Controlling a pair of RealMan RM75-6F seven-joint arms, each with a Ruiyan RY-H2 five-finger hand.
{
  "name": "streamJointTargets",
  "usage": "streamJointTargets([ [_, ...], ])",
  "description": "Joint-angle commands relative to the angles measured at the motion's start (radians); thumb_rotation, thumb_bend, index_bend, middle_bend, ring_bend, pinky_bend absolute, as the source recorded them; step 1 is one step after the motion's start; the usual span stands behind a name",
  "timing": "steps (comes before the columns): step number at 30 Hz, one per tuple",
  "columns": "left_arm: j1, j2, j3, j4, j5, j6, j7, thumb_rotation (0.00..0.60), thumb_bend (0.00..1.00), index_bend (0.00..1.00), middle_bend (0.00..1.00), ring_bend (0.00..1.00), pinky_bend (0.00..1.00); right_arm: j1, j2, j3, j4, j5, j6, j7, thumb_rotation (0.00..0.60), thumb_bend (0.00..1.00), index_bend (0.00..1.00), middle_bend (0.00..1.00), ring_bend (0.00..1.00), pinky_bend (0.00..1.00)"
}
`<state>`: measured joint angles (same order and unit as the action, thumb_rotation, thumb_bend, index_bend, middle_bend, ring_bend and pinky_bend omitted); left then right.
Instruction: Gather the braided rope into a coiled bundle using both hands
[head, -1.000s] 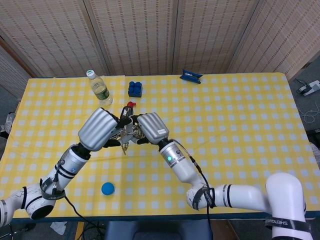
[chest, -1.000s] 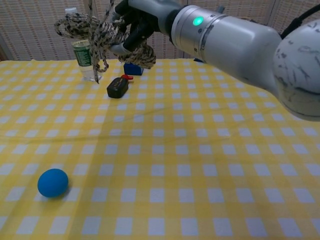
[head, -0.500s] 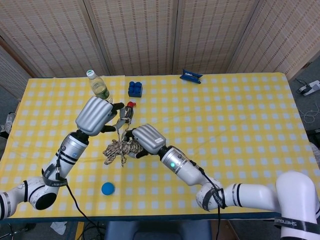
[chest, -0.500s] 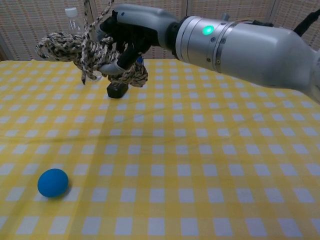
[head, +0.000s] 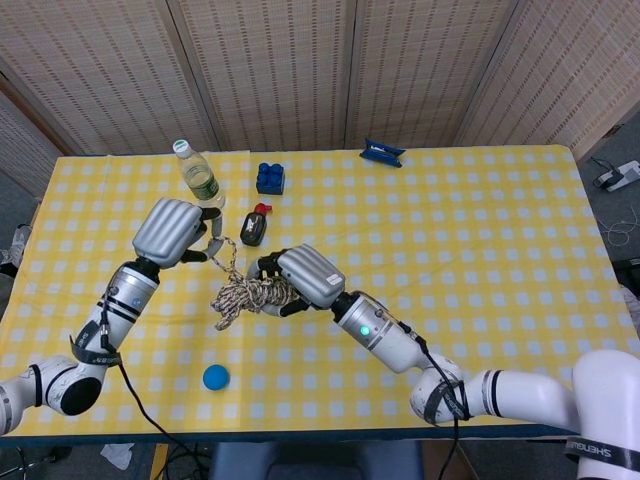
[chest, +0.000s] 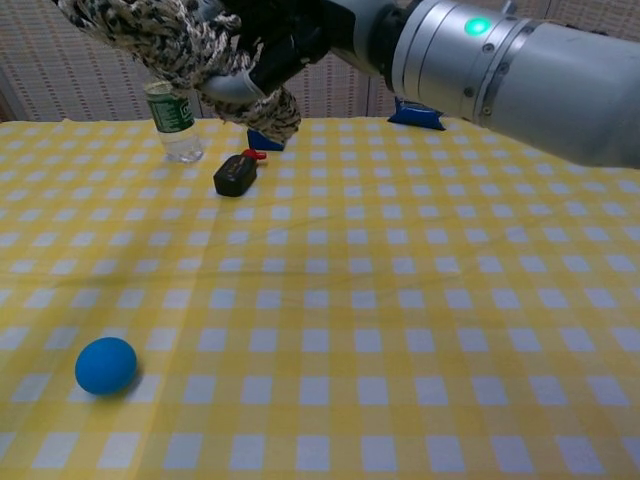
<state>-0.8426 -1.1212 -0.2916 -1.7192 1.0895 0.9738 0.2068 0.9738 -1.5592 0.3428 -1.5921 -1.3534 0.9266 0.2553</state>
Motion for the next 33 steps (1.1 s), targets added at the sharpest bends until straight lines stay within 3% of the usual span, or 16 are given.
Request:
streamJointTargets([
  [1,0.004,-0.001,0.009,0.005,-0.011,-0.005,0.006,0.6,0.37,0.74,0.98,0.94,1.0,-0.011,0.006,0.002,-0.002,-0.017,0.024,0.024,0.6,0.41,0.74,0.65,0.5,0.52],
  [17,0.033,-0.016,0.058,0.018,-0.041,-0.008,0.025,0.6,0.37,0.74,0.98,0.94,1.0,-0.043,0.048,0.013,-0.015,-0.056,0.109,0.092,0.6,0.41,0.75,0.66,0.51,0.52],
  [33,0.076,-0.038,0.083,0.043,0.017,-0.014,-0.085,0.6,0.37,0.79,1.0,0.97,1.0,-0.049,0.056,0.023,-0.013,-0.044,0.135,0.102,0.6,0.41,0.75,0.66,0.52,0.52],
])
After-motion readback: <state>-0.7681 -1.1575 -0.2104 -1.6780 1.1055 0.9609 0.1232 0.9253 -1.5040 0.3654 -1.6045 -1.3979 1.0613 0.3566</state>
